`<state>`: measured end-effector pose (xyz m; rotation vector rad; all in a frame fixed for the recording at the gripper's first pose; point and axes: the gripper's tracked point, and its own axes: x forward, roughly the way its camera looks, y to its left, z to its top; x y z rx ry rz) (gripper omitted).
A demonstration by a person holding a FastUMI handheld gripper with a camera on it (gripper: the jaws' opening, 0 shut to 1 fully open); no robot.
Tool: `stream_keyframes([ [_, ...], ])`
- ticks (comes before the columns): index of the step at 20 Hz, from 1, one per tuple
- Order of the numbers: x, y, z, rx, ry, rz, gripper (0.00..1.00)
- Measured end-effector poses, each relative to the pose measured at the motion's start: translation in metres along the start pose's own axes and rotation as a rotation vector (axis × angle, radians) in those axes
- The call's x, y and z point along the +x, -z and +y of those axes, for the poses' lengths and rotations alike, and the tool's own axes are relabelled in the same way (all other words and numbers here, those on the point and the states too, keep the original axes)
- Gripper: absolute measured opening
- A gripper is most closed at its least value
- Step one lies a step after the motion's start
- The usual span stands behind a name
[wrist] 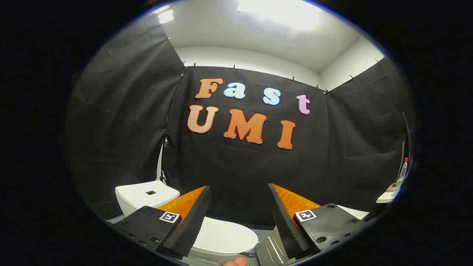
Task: Open the toilet lid.
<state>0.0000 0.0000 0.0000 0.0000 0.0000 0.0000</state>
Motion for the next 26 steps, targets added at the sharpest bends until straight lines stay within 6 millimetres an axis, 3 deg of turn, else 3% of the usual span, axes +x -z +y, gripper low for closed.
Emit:
stream_keyframes([
  [11,-0.0026,0.0029,-0.0090,0.018,0.015,0.003,0.98],
  [26,-0.0039,-0.0015,-0.0030,0.009,0.004,0.000,0.98],
])
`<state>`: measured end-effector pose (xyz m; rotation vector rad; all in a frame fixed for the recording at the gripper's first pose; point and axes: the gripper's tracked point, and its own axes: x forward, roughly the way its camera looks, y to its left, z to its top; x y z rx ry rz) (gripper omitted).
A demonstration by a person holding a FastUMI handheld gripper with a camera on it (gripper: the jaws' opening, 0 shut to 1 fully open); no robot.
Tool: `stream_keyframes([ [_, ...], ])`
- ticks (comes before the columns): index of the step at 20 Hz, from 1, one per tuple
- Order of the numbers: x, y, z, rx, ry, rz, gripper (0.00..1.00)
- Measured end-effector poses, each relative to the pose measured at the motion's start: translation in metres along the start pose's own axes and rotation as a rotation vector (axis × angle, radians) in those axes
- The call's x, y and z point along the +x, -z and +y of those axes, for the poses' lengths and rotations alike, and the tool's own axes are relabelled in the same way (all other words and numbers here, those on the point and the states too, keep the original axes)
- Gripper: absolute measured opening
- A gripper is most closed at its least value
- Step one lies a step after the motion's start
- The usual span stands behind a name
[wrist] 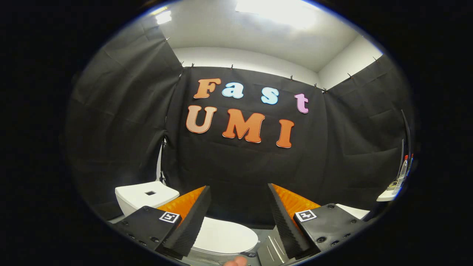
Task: Open the toilet lid.
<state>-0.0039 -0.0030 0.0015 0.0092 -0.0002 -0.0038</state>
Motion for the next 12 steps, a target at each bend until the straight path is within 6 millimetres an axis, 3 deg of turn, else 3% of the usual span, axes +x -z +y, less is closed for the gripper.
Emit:
stream_keyframes([
  [10,0.003,0.007,-0.004,0.018,0.008,0.003,0.98],
  [12,0.003,0.015,-0.013,0.018,0.033,0.013,0.98],
])
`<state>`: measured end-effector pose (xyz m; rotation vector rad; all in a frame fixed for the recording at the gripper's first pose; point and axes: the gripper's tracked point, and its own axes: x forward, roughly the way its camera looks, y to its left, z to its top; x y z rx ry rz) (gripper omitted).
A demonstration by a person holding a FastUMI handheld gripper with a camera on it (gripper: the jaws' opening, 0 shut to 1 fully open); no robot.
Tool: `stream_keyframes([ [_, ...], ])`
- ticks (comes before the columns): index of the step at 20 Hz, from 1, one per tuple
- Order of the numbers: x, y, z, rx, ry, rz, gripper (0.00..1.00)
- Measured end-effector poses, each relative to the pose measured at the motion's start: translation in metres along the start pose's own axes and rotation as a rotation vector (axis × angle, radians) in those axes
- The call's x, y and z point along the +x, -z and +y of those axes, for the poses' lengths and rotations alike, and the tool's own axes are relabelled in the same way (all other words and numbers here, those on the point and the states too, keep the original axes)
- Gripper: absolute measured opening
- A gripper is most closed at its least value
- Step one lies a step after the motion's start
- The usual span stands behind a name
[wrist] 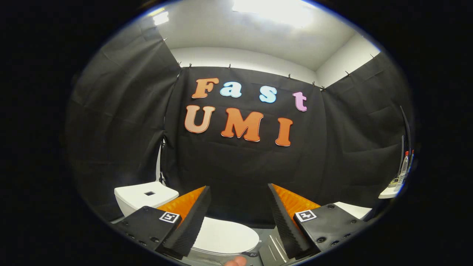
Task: Open the toilet lid.
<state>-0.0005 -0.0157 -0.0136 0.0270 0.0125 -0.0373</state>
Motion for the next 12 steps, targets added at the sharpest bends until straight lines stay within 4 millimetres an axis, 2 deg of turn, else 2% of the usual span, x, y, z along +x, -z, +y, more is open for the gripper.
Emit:
stream_keyframes([
  [3,0.002,0.006,-0.008,0.017,0.013,-0.021,0.98],
  [4,0.006,0.016,-0.008,0.052,0.007,-0.014,0.98],
  [8,0.019,0.064,-0.022,0.241,0.005,0.034,0.98],
  [12,0.025,0.128,-0.061,0.398,0.081,0.074,0.99],
])
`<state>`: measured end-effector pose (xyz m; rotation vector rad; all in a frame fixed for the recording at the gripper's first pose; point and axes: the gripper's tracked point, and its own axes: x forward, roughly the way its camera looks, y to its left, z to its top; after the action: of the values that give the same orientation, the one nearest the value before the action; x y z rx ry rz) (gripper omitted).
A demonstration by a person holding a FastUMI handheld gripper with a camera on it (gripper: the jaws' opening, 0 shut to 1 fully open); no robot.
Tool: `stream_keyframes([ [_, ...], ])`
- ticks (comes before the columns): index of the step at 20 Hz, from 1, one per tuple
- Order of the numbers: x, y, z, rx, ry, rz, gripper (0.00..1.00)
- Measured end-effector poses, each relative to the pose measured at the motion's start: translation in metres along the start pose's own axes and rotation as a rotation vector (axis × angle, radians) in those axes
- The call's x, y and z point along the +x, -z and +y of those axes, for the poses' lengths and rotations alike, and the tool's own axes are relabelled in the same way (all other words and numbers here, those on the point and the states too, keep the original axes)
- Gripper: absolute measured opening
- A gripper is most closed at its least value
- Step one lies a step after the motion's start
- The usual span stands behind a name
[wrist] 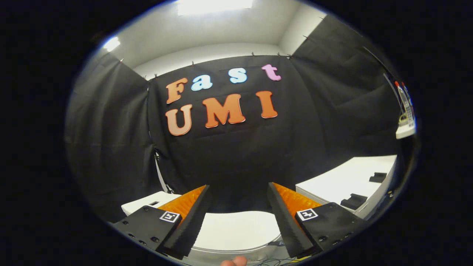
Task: Open the toilet lid.
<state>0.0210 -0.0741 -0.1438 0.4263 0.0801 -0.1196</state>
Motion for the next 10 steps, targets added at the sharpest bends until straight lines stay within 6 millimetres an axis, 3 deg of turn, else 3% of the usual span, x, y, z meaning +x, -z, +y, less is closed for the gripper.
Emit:
stream_keyframes([
  [5,0.008,0.074,-0.062,0.285,0.036,0.072,0.99],
  [7,0.013,0.120,-0.094,0.365,0.104,0.126,0.99],
  [10,0.007,0.199,-0.132,0.332,0.201,0.244,0.99],
])
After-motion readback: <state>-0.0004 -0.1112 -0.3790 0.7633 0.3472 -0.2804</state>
